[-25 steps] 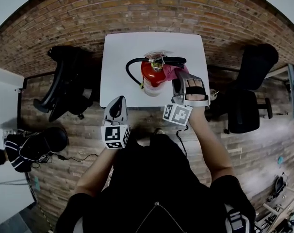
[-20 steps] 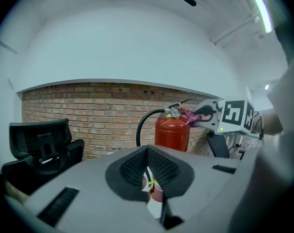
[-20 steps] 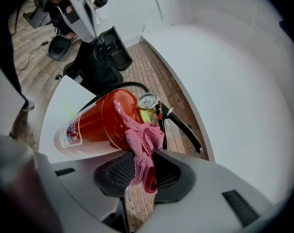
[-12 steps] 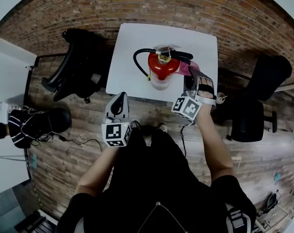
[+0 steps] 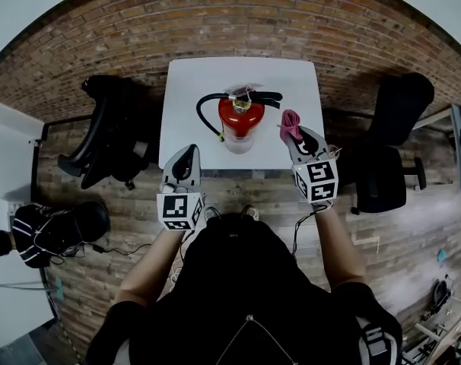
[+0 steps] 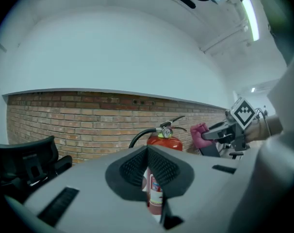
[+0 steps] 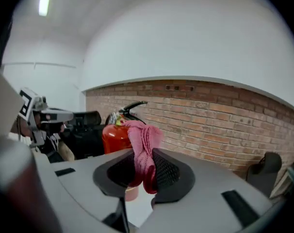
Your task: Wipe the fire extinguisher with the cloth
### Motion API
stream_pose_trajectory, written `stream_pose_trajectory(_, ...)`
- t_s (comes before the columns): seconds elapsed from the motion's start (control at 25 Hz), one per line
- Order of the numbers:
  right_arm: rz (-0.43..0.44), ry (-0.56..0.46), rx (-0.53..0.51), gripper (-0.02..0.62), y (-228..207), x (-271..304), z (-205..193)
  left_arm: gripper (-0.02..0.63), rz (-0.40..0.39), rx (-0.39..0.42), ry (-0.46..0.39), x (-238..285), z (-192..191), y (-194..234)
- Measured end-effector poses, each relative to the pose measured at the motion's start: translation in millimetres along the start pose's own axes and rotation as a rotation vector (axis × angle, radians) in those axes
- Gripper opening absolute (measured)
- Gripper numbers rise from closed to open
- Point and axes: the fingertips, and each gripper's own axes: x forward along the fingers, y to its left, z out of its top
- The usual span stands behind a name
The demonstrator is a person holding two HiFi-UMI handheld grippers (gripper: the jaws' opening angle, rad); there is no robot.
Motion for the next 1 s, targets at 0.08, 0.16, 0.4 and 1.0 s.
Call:
stream_pose_trajectory(0.08,0.017,-0.041,0.06,0.103,4,-14,15,0.029,-0.027,0.008,-0.024,4,13,-3)
stream_pose_trajectory(0.16,0.019,-0.079,0.084,0.103,10,-27,29,0.031,-0.05,0.013,-0.045,6,26,-5)
stream_pose_trajectory(0.4,-0.014,-0.135,0.06,0.103,25,-60,59,0.029,-0.113,0.033,-0.073,9,56,-17)
stream_pose_trajectory(1.0,-0.003,-0.181,0.0,0.103,64,-77,93,0.031,-0.18,0.064,-0.143,-10,118,-31)
